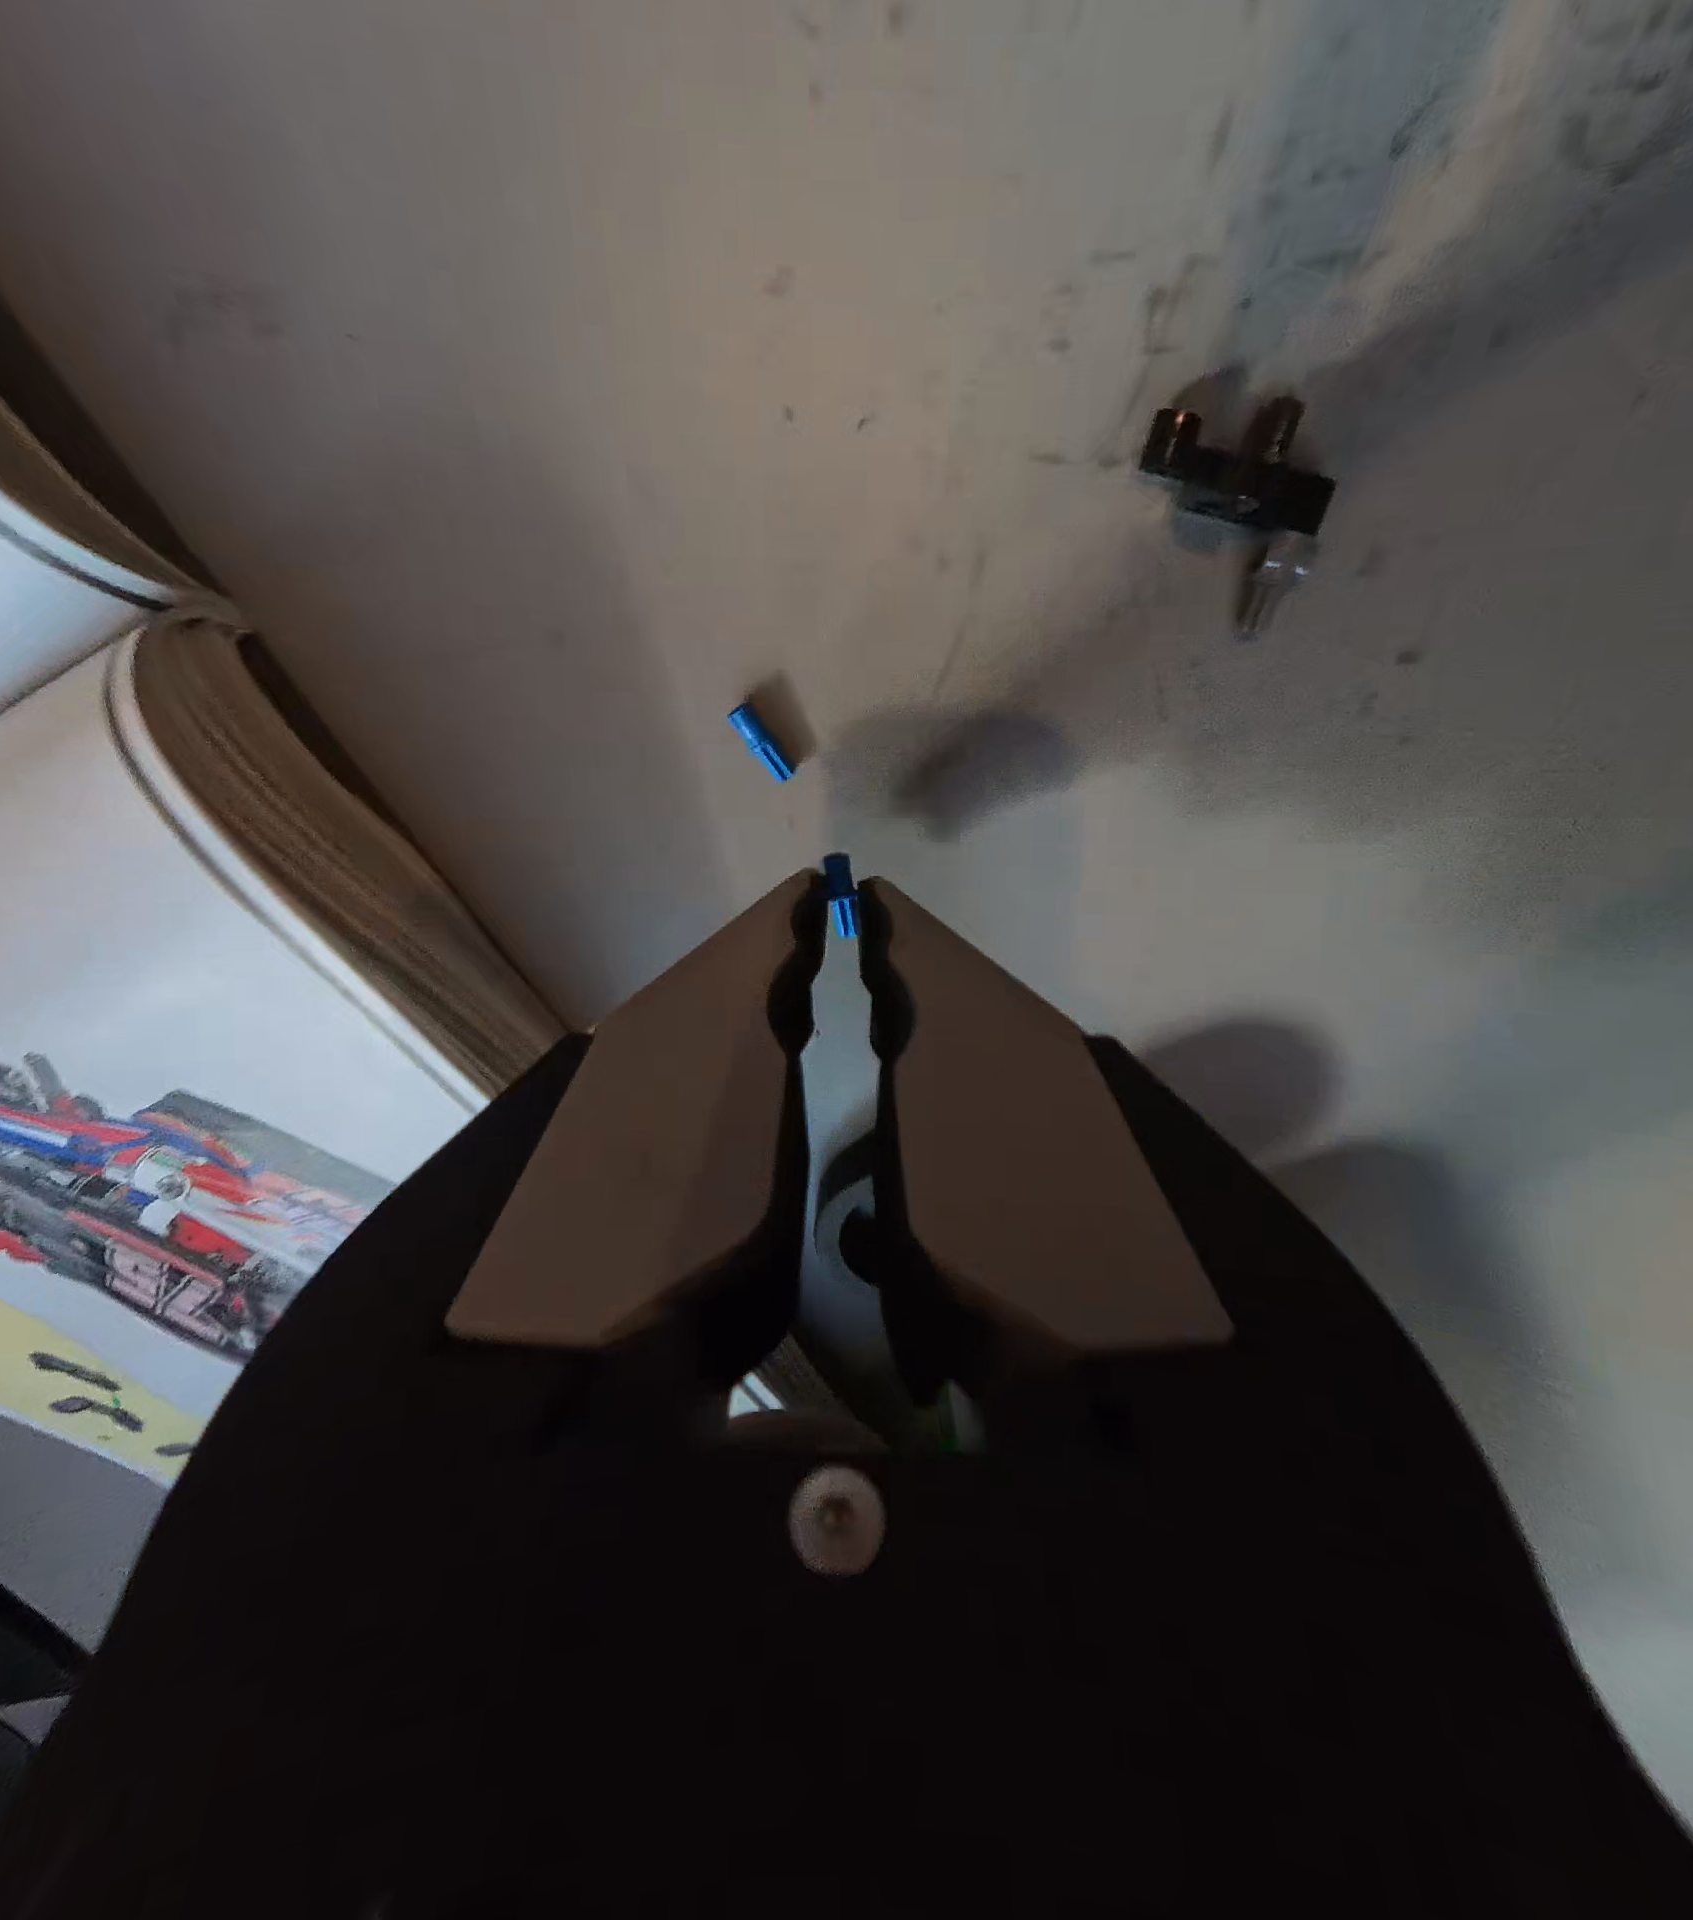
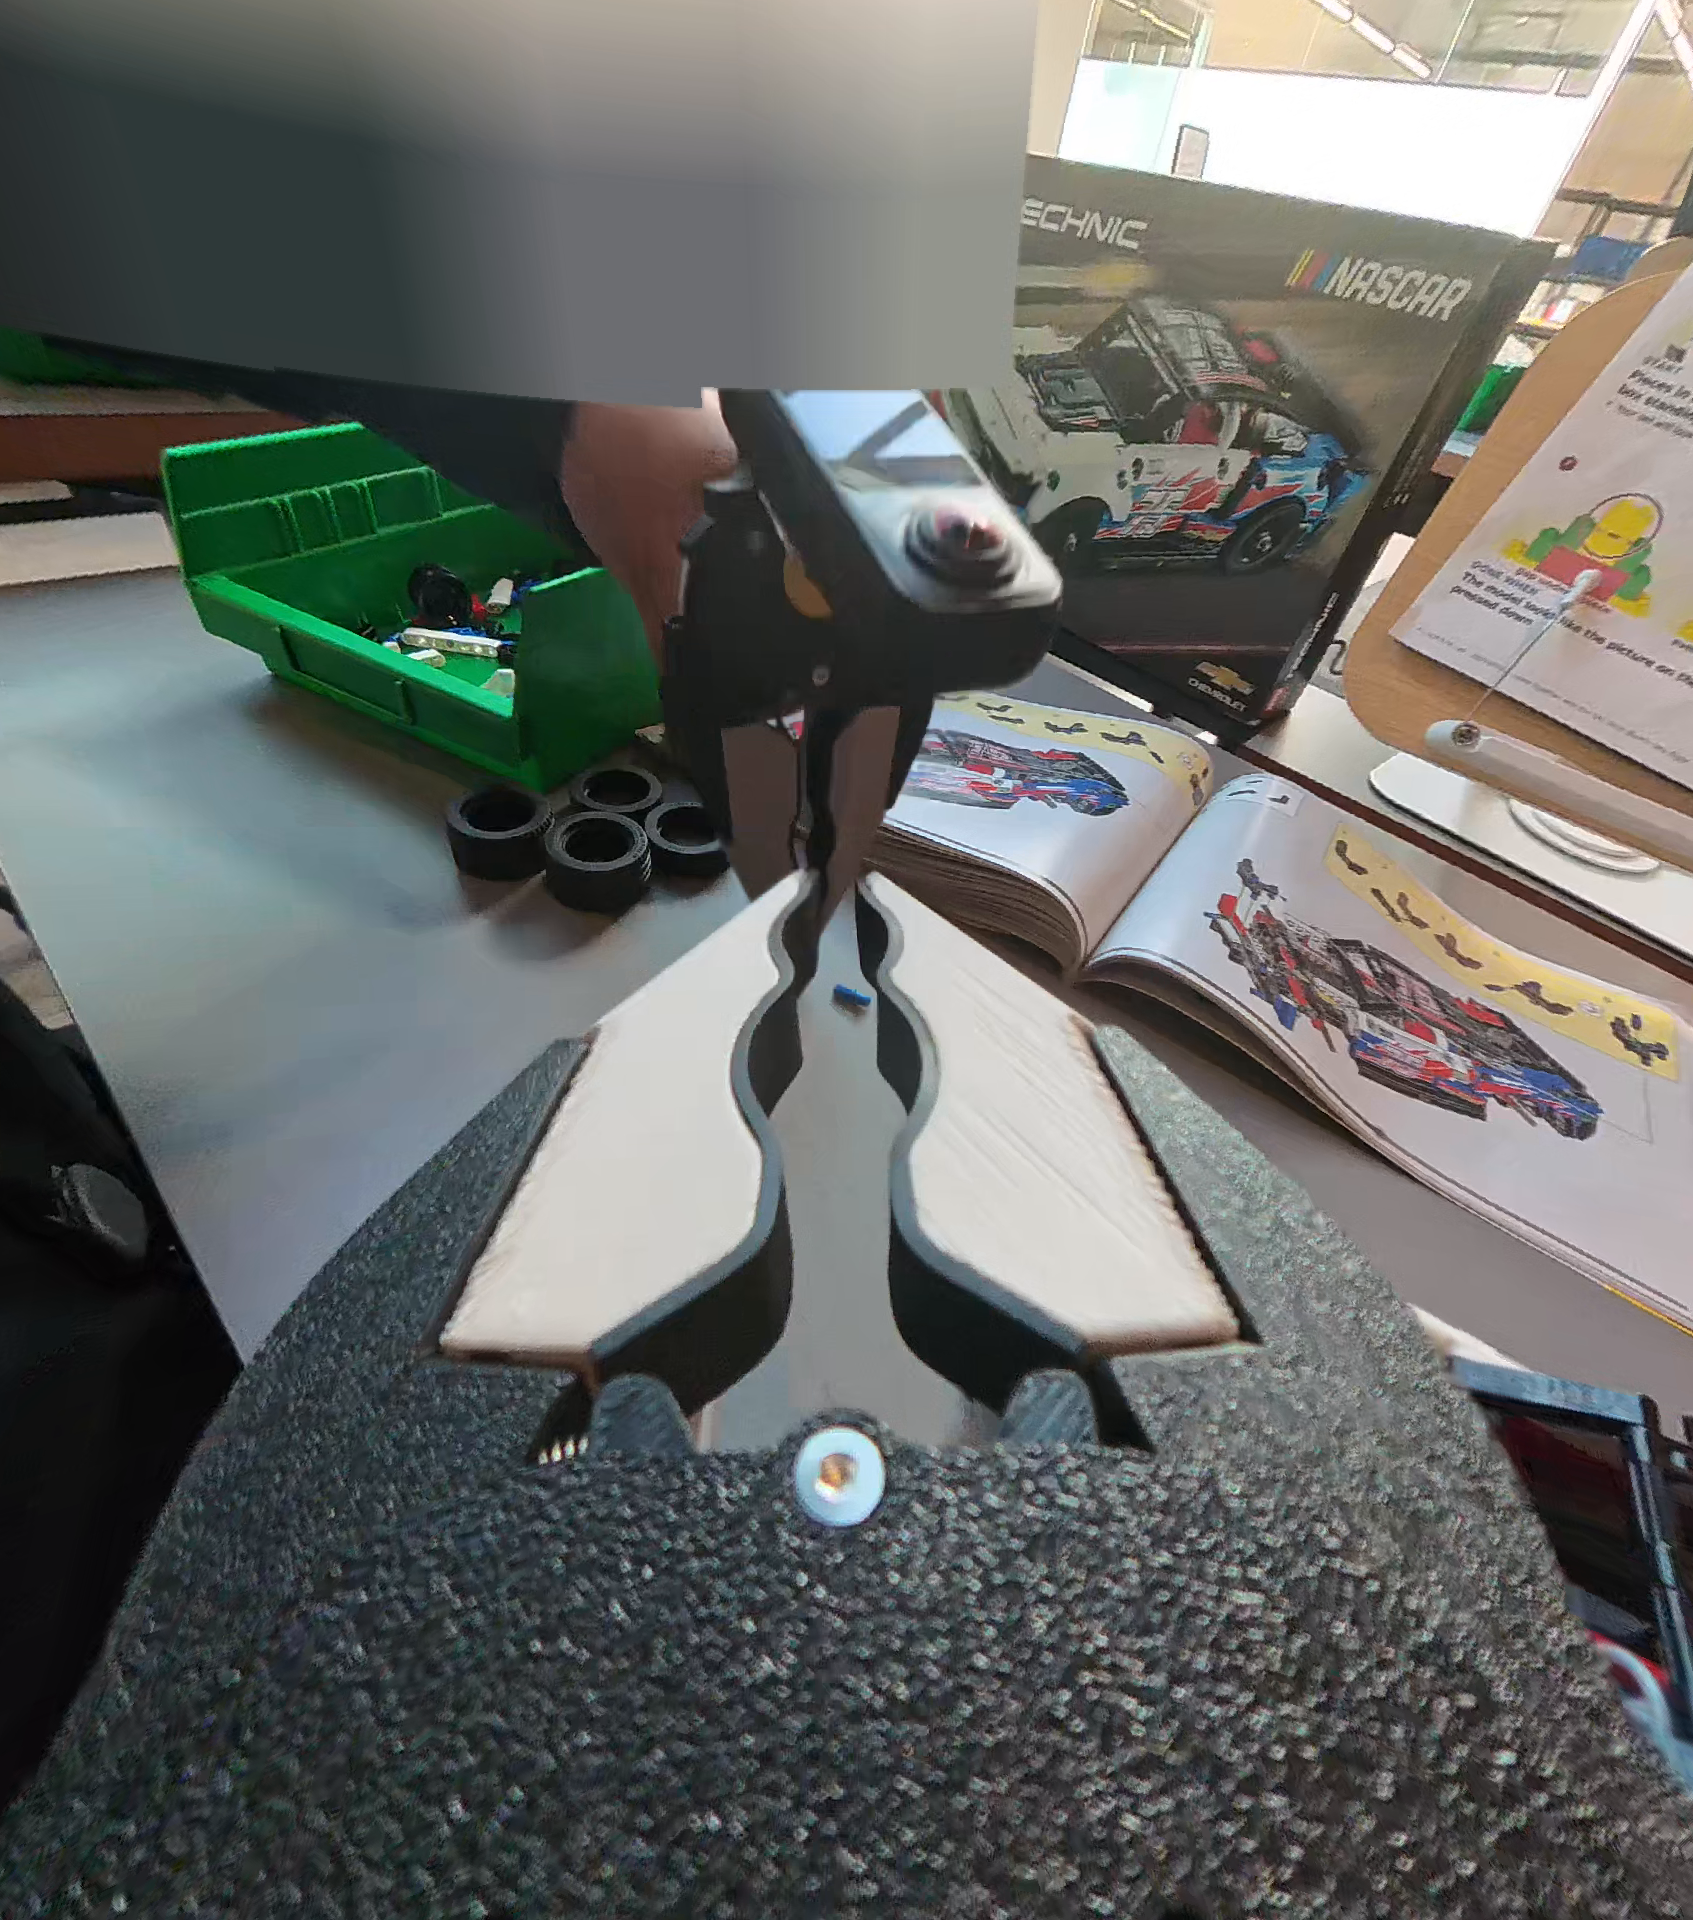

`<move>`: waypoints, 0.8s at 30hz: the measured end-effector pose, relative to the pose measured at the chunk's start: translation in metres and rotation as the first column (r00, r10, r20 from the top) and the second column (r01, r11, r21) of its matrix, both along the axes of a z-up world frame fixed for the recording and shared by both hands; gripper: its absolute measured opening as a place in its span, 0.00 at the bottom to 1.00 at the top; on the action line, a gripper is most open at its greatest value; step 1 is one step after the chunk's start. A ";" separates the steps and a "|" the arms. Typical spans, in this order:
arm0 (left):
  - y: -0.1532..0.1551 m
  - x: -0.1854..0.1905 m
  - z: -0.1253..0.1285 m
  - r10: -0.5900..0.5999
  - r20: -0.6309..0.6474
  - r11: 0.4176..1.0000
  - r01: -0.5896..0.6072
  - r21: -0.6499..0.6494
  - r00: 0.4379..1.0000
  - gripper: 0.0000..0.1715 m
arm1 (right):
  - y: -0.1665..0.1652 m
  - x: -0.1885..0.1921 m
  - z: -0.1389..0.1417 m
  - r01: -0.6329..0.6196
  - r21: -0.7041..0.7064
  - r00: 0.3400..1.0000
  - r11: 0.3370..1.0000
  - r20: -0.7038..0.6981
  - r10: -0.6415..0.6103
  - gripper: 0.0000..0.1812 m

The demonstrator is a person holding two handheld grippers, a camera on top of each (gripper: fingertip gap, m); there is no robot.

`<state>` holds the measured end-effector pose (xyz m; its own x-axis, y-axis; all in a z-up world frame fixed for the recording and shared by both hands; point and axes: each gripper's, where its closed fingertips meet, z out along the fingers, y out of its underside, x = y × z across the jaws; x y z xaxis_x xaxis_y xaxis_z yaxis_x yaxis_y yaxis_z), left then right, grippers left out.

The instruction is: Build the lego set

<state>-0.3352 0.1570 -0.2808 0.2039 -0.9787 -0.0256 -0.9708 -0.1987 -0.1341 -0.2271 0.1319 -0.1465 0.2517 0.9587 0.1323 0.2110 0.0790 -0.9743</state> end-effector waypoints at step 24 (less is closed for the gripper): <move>0.012 -0.024 0.057 0.097 0.157 0.977 -0.124 0.175 0.983 0.27 | 0.030 0.045 0.007 0.180 0.095 0.976 0.979 0.105 -0.189 0.01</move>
